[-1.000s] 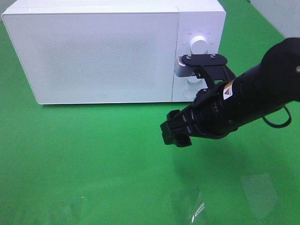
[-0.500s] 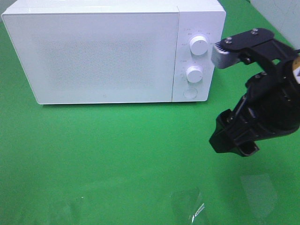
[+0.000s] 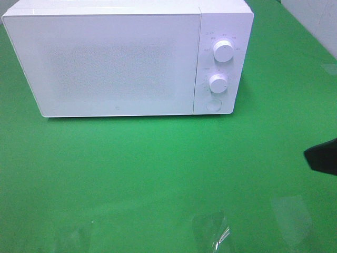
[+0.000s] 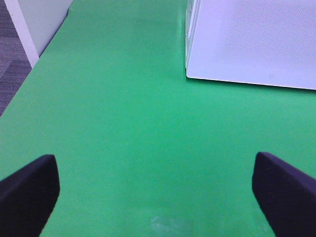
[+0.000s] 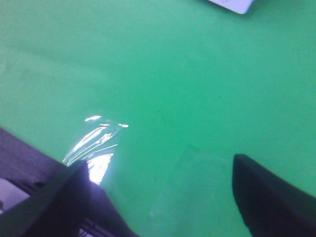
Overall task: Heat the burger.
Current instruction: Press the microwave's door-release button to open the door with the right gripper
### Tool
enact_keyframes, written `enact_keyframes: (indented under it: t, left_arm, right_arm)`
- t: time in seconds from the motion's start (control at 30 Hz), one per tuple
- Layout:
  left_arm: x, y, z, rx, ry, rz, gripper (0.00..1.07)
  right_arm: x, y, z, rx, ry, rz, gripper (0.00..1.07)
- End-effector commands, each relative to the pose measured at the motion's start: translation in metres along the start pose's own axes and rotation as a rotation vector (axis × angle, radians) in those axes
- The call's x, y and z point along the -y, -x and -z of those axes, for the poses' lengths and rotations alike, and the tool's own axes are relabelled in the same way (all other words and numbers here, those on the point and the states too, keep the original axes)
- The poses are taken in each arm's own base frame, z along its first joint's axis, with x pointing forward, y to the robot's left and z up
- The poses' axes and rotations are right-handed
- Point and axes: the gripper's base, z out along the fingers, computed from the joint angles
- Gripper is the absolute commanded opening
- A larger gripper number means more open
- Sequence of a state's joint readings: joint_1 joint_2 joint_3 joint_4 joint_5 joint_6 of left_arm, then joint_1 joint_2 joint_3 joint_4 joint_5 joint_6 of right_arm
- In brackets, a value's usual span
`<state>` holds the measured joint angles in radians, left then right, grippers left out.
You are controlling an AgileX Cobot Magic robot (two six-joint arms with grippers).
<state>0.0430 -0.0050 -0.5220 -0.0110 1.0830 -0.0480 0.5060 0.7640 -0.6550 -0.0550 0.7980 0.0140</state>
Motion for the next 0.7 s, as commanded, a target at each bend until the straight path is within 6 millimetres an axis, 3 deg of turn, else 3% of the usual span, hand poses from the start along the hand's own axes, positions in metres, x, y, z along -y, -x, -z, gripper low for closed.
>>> enact_keyframes:
  t: [0.03,0.27,0.7]
  left_arm:
    - [0.000,-0.001,0.001,0.024,-0.003,0.008,0.98]
    - [0.000,-0.001,0.001,0.024,-0.003,0.008,0.98]
    - [0.000,-0.001,0.001,0.024,-0.003,0.008,0.98]
  right_arm:
    - [0.010,-0.008,0.012,0.026,-0.052,-0.052,0.76]
    - [0.021,-0.041,0.046,0.150,-0.202,-0.184,0.76]
    - [0.011,-0.090,0.068,0.259,-0.367,-0.326,0.76]
